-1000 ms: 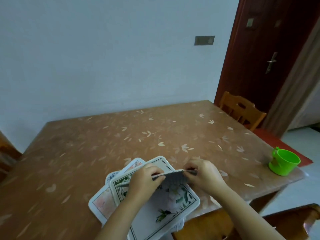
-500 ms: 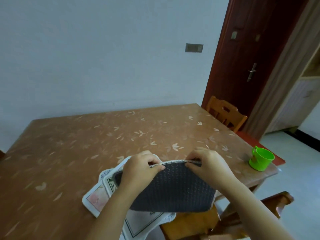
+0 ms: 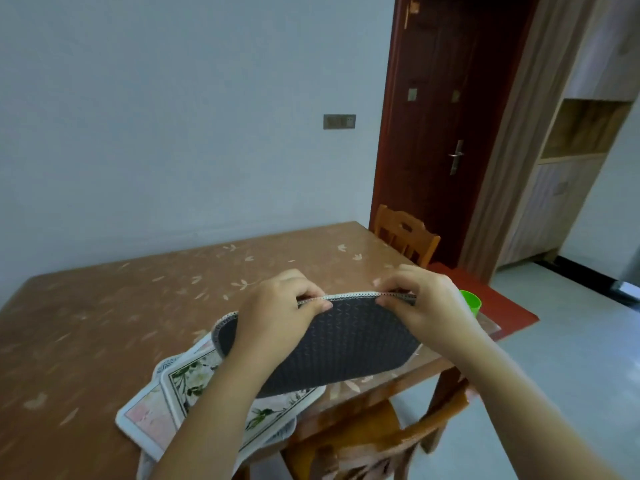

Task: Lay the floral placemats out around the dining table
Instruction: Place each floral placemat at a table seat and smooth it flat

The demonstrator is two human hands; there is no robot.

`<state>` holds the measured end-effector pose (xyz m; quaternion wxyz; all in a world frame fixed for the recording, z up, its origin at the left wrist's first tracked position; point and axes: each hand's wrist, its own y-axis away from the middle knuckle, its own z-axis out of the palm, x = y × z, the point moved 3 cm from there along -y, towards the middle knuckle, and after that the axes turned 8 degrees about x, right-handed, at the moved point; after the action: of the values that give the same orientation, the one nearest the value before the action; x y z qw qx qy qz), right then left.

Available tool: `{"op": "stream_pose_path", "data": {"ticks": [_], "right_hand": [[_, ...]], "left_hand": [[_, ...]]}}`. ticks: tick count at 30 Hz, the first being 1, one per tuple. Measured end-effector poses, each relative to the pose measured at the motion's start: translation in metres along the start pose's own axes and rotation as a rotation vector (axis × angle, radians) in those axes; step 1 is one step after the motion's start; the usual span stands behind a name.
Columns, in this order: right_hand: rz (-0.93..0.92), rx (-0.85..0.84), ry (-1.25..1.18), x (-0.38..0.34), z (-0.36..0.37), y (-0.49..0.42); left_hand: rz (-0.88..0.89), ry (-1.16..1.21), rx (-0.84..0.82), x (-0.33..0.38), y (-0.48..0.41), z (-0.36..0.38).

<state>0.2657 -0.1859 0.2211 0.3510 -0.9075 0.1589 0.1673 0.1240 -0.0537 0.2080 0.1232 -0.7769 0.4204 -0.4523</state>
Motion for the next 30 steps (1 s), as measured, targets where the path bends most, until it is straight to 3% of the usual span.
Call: {"op": "stream_pose_path", "data": {"ticks": [14, 30], "right_hand": [[0.089, 0.162, 0.015, 0.146, -0.182, 0.086], [0.356, 0.126, 0.09, 0.351, -0.247, 0.145]], "left_hand": [[0.09, 0.039, -0.138, 0.197, 0.017, 0.141], [0.116, 0.12, -0.389, 0.278, 0.014, 0.365]]}}
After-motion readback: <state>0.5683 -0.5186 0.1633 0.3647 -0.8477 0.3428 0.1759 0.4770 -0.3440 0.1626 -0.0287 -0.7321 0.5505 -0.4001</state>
